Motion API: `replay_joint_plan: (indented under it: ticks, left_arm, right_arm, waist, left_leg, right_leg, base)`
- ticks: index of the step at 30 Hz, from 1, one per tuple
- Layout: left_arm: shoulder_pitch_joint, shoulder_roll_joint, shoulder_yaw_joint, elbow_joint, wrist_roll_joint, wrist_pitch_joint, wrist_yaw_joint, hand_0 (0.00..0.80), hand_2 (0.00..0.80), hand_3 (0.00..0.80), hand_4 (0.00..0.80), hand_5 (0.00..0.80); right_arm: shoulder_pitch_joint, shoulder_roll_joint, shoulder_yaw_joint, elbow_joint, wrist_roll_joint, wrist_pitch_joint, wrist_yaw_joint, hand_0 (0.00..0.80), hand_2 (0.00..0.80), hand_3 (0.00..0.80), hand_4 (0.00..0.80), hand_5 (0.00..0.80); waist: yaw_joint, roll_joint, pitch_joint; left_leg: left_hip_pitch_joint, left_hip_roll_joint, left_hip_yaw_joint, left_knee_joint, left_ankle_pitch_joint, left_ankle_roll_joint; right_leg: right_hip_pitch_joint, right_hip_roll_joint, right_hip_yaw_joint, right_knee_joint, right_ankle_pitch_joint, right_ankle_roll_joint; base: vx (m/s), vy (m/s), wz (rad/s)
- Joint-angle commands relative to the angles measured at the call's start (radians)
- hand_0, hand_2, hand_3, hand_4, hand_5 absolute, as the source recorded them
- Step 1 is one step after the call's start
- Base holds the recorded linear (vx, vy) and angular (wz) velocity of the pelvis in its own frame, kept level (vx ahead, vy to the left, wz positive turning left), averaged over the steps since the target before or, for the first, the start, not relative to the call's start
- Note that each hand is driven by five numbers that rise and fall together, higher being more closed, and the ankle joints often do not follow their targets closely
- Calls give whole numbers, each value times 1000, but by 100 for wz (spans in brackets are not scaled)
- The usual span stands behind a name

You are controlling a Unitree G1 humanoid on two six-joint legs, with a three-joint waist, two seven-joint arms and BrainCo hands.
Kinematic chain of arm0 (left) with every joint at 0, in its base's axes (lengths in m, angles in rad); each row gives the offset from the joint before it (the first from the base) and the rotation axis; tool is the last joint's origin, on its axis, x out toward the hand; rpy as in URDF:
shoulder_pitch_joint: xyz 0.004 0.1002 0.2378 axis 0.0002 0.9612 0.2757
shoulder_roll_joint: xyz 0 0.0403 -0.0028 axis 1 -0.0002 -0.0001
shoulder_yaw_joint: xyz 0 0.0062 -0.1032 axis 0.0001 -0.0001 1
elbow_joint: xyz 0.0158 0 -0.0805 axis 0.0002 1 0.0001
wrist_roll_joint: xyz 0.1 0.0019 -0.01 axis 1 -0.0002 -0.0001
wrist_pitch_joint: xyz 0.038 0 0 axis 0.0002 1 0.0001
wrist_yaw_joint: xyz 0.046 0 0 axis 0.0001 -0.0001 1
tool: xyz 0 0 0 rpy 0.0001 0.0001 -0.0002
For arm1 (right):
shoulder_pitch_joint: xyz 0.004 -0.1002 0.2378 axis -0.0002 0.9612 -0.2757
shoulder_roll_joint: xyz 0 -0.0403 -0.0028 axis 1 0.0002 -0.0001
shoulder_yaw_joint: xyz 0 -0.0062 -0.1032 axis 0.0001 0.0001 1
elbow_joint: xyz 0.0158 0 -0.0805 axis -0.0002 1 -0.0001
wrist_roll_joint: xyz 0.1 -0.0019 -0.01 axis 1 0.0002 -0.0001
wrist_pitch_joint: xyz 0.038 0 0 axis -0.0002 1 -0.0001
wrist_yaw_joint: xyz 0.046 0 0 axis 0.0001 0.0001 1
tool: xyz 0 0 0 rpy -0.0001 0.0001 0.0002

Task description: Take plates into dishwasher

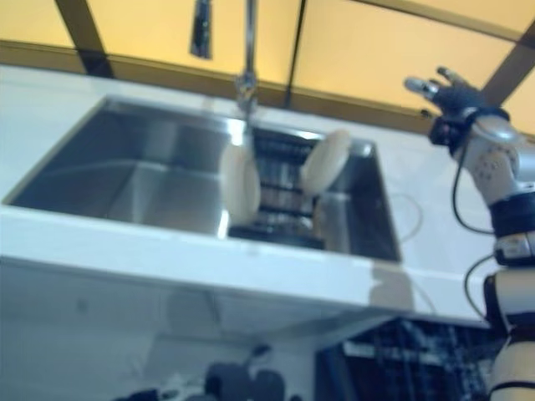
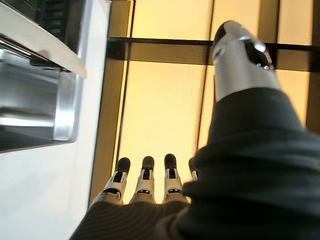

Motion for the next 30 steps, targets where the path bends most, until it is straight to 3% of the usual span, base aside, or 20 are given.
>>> replay_joint_plan:
  ticks: [1,17,30]
  left_arm:
    - [-2,51,-20,20,10,-20,9,0,0,0,0,0]
    - [-12,65,-13,-12,-26,-31,28,0,0,0,0,0]
    - [-21,69,-20,-29,-49,-30,25,0,0,0,0,0]
  right_arm:
    - [-138,-21,67,55,-27,0,13,0,0,0,0,0]
    - [-129,-13,101,66,-84,61,67,0,0,0,0,0]
    - [-134,17,112,47,-87,54,79,0,0,0,0,0]
  waist:
    - [29,-12,-26]
    - [36,-20,51]
    - [42,-13,89]
  left_leg:
    - [-4,1,57,-6,-34,8]
    - [-53,6,46,-10,-21,2]
    - [-69,4,37,-10,-18,1]
  right_leg:
    - [-23,-48,-11,32,15,84]
    - [-66,-50,-25,27,36,95]
    - [-81,-50,-24,29,38,93]
  base:
    - [5,-25,5]
    - [-41,-7,2]
    - [-14,1,1]
